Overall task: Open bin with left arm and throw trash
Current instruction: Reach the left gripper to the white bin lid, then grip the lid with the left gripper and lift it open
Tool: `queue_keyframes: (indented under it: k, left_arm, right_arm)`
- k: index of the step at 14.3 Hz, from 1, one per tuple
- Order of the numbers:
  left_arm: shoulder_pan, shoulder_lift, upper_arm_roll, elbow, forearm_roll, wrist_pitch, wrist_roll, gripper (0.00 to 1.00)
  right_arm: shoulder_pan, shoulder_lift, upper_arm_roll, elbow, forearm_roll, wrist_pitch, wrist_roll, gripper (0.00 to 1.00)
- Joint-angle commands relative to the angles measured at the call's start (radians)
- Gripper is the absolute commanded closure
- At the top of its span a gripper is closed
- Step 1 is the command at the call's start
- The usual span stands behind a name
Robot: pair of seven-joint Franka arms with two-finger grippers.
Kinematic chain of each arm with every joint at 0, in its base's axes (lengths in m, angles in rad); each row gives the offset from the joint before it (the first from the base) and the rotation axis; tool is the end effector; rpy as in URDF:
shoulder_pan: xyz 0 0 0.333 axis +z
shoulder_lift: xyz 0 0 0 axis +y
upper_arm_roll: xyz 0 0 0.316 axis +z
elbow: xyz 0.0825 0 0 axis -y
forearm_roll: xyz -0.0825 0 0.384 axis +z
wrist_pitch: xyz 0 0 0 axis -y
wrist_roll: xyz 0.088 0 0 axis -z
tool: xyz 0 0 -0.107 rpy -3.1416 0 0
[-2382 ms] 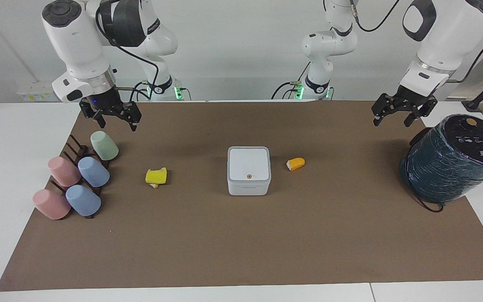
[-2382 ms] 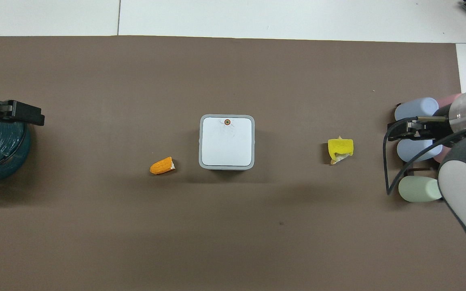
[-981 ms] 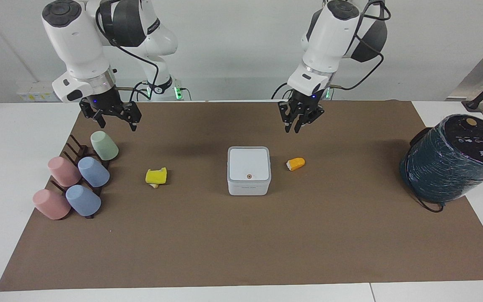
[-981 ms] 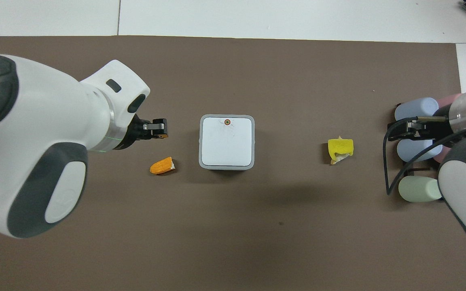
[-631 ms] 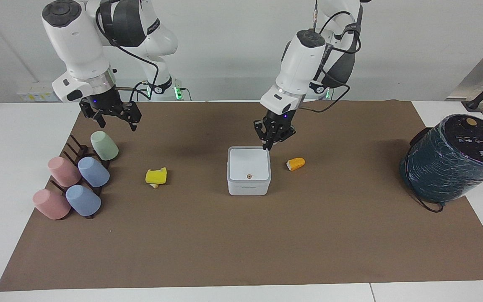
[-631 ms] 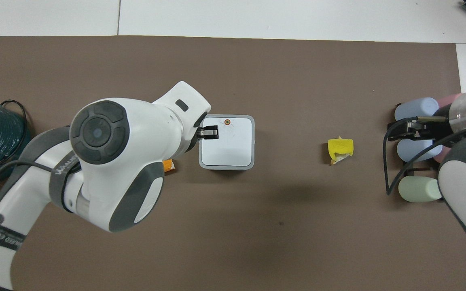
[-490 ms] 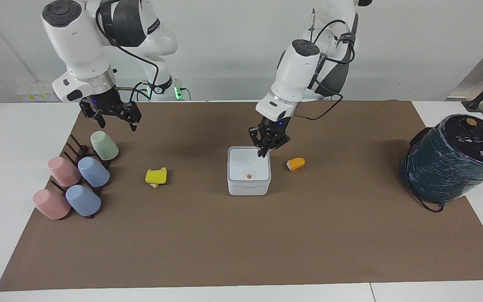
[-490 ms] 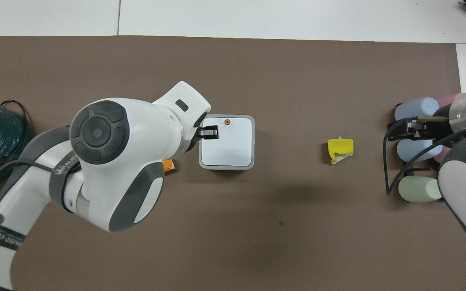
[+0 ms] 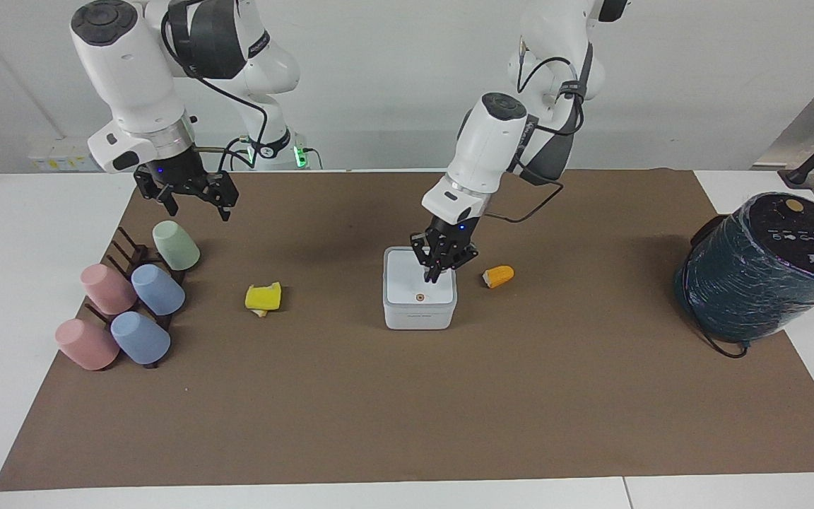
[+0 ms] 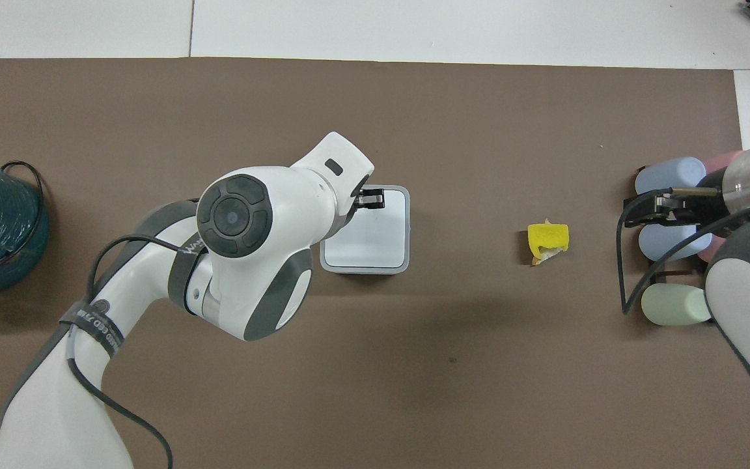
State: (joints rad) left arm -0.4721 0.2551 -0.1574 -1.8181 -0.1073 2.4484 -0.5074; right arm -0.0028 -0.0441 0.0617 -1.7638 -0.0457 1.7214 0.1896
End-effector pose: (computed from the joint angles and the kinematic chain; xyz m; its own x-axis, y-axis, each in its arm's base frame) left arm 0.5351 -0.3805 0.4400 0.9679 -0.0005 0.2515 -0.0764 -0.9533 0.2923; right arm 0.5480 0.0287 0.5702 0.9923 -0.1234 0.0104 -0.1237 -0.9912 0.0468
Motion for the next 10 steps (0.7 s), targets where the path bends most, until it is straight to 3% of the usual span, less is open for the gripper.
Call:
queue_keyframes:
  k: [1, 5, 7, 10]
  left_arm:
    - [-0.02, 0.003, 0.016, -0.038, -0.015, 0.043, -0.002, 0.87]
    - [-0.034, 0.024, 0.016, -0.112, -0.015, 0.151, -0.002, 0.87]
    - [-0.04, 0.055, 0.018, -0.113, -0.015, 0.164, -0.003, 0.87]
    - [-0.033, 0.056, 0.018, -0.063, -0.014, 0.118, 0.001, 0.77]
  right_arm:
    - [-0.011, -0.017, 0.004, -0.017, 0.024, -0.003, -0.032, 0.0]
    - [-0.011, -0.017, 0.004, -0.017, 0.024, -0.003, -0.032, 0.0]
    - [-0.011, -0.017, 0.004, -0.017, 0.024, -0.003, -0.032, 0.0]
    - [-0.011, -0.017, 0.004, -0.017, 0.024, -0.005, -0.032, 0.0]
